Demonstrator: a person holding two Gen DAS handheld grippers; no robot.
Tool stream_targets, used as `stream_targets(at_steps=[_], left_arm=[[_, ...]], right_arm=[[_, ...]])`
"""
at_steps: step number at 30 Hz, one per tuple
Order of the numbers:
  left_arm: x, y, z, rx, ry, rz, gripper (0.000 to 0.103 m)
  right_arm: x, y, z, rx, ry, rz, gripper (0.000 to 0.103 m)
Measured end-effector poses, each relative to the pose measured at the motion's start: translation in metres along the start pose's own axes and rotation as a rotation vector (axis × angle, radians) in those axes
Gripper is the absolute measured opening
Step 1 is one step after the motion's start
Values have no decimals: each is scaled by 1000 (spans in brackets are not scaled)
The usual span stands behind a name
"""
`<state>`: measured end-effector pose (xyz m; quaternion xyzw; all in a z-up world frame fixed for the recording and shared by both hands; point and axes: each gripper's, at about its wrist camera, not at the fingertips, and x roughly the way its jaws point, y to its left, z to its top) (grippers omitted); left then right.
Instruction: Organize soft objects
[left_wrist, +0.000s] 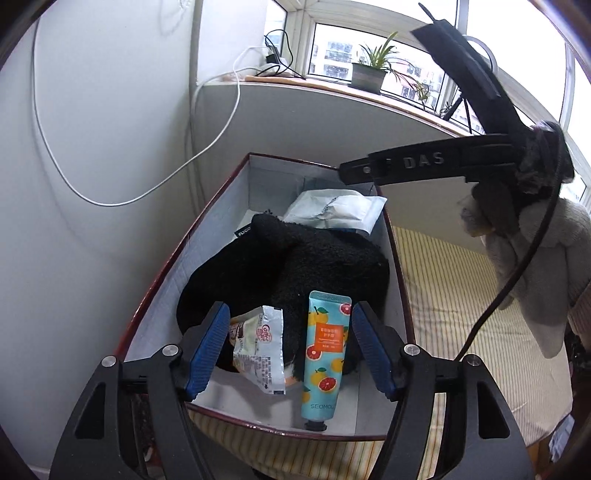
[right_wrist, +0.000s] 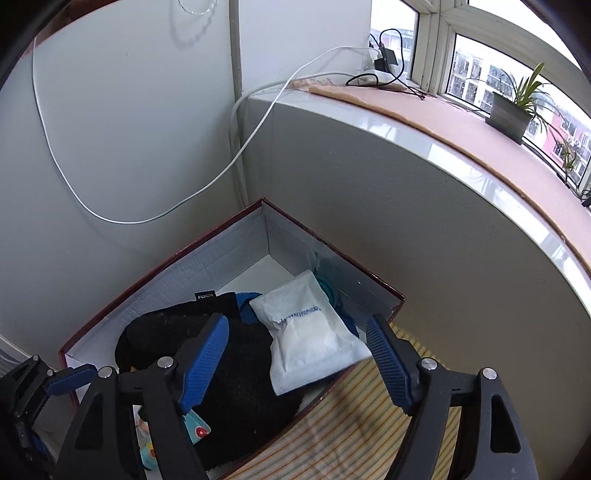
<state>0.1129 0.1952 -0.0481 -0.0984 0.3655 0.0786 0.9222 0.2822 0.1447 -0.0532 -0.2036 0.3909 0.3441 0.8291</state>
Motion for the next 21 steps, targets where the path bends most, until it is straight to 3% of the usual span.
stream_targets(at_steps=[21], left_arm=[[-50,-16,-14,9,-61,34,69]], right_arm=[[-73,-22,-62,70,-61,2,74]])
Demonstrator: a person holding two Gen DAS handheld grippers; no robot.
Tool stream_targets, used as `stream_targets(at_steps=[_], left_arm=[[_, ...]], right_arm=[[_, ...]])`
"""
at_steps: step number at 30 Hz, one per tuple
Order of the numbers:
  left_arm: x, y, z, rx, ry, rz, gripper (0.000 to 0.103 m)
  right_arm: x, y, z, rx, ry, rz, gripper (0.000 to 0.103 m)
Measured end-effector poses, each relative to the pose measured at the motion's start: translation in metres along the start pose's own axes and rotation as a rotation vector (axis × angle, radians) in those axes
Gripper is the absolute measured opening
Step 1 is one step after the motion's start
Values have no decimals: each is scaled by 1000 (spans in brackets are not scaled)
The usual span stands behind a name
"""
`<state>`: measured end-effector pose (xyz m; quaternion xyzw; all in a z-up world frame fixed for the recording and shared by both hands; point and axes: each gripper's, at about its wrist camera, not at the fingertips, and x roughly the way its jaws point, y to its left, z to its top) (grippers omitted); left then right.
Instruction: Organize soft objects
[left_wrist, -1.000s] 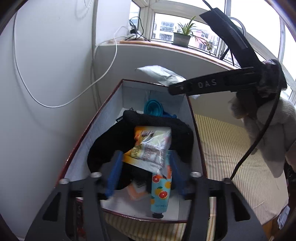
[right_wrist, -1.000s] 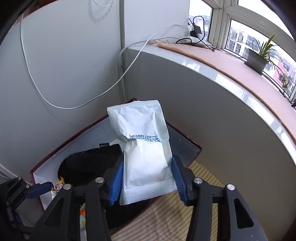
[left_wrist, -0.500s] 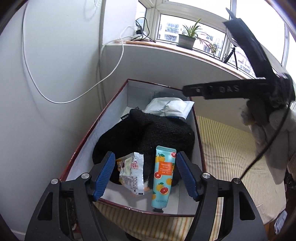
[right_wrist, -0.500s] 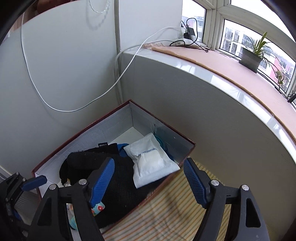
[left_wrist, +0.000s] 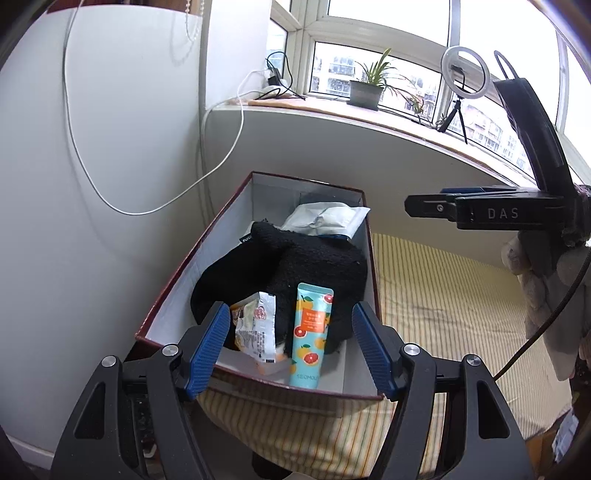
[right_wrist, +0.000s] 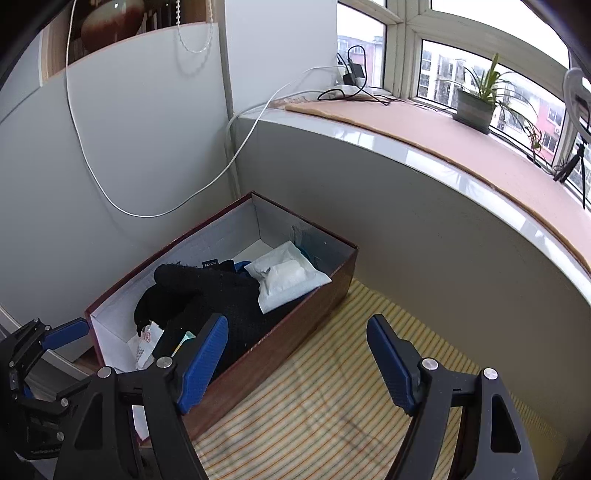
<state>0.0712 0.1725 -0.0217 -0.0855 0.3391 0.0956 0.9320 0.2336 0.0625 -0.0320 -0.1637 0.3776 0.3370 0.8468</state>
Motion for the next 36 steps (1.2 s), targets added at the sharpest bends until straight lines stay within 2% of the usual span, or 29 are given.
stream_targets(at_steps=[10,19,25,30,36], left_arm=[[-19,-9,-9,6,-20,8,69],[-40,-13,-29,-47,-30,35,69],[-53,-21,-38,-31,-50,55,69],[-60,-30,-40,-14,-56,49,69],[-65,-39,-36,-8,-73,46,69]], right_arm=[[-25,1,-45,18,-1,11,75],[-74,13,-112,69,-68,-82,77],[-100,17,-148,123,-98,-129,77],[-114,8,-157,183,-118,-100,77],[-126,4,-157,171,-143,-130,78]])
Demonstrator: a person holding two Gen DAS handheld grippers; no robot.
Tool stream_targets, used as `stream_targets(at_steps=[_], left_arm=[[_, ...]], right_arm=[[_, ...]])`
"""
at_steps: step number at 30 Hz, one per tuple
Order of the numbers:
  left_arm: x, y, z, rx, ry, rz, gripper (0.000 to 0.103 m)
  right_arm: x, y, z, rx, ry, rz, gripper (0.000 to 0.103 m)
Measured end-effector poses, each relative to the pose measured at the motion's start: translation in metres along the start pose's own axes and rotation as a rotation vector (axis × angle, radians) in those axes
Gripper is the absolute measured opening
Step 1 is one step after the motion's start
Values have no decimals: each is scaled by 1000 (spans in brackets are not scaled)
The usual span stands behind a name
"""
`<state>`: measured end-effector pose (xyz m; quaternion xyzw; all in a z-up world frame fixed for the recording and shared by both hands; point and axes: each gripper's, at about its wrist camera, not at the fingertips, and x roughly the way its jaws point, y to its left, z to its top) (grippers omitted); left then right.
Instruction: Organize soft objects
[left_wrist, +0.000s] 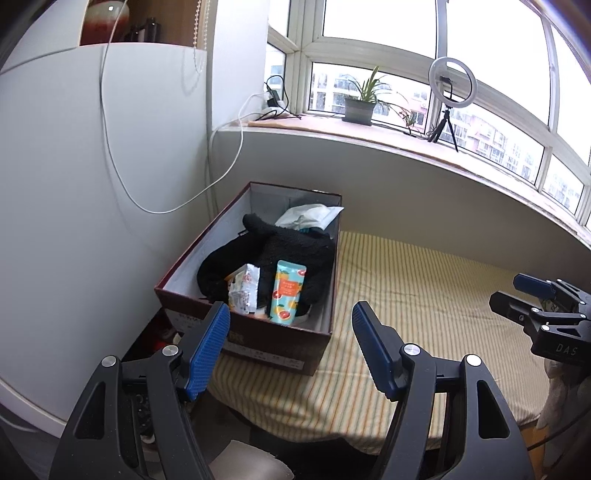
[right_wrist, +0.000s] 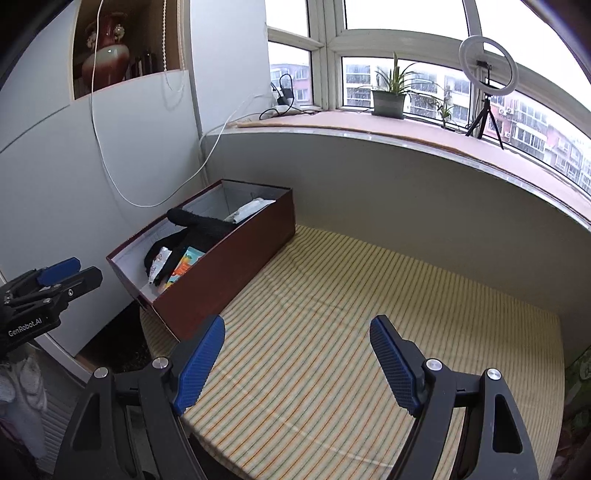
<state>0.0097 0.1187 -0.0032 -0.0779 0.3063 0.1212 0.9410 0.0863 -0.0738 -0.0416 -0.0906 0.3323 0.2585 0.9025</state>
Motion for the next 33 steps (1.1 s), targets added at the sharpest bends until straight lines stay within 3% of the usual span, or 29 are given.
stream_targets(at_steps=[33], left_arm=[[-5,-14,0,1,-4,0,69]], right_arm=[[3,-9,-10,22,10,7,78]])
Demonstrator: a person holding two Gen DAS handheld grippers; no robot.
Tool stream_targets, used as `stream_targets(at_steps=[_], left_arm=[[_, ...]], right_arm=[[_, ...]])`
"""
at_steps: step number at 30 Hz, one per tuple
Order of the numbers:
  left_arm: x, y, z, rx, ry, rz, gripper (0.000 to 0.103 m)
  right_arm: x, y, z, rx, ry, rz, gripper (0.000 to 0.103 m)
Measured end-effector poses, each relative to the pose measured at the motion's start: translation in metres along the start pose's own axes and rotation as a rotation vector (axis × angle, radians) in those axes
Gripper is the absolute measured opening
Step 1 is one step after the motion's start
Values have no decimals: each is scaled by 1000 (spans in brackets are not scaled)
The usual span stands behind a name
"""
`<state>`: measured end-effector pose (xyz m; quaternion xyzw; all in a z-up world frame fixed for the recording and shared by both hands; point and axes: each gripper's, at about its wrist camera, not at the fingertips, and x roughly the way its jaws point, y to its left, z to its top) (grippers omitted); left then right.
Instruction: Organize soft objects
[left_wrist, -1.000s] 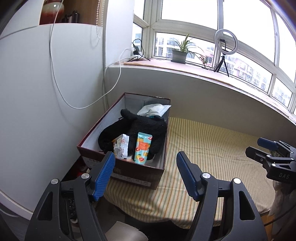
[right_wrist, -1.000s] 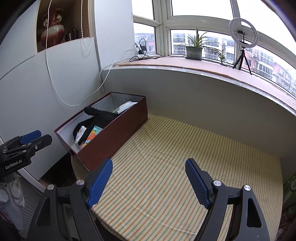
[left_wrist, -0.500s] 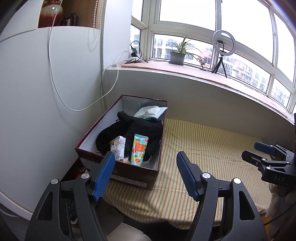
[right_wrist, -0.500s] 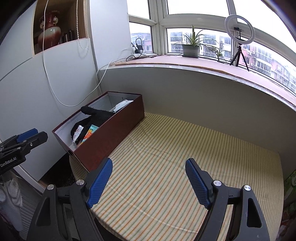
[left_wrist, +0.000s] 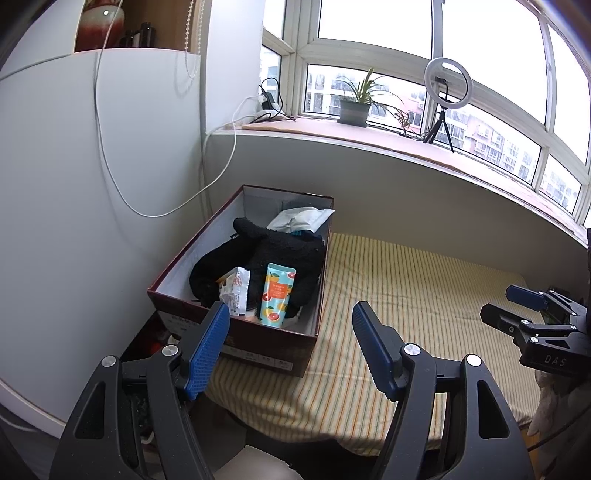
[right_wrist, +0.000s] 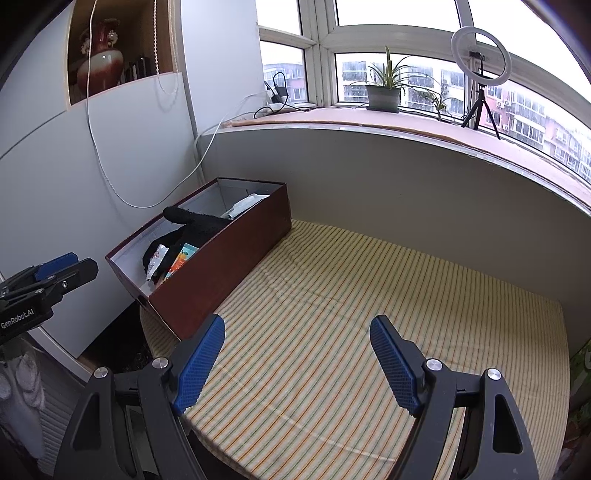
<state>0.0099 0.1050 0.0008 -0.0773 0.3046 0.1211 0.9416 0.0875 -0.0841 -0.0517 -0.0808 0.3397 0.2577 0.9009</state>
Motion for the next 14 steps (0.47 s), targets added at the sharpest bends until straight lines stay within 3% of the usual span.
stream_targets(at_steps=[7,14], left_arm=[[1,-4,-1,5,3,-4,76],[1,-6,-1,7,-2,-1,76]], right_arm=[[-1,-6,-3,5,1,-9,78],[1,-11,-7,12,7,-13,78]])
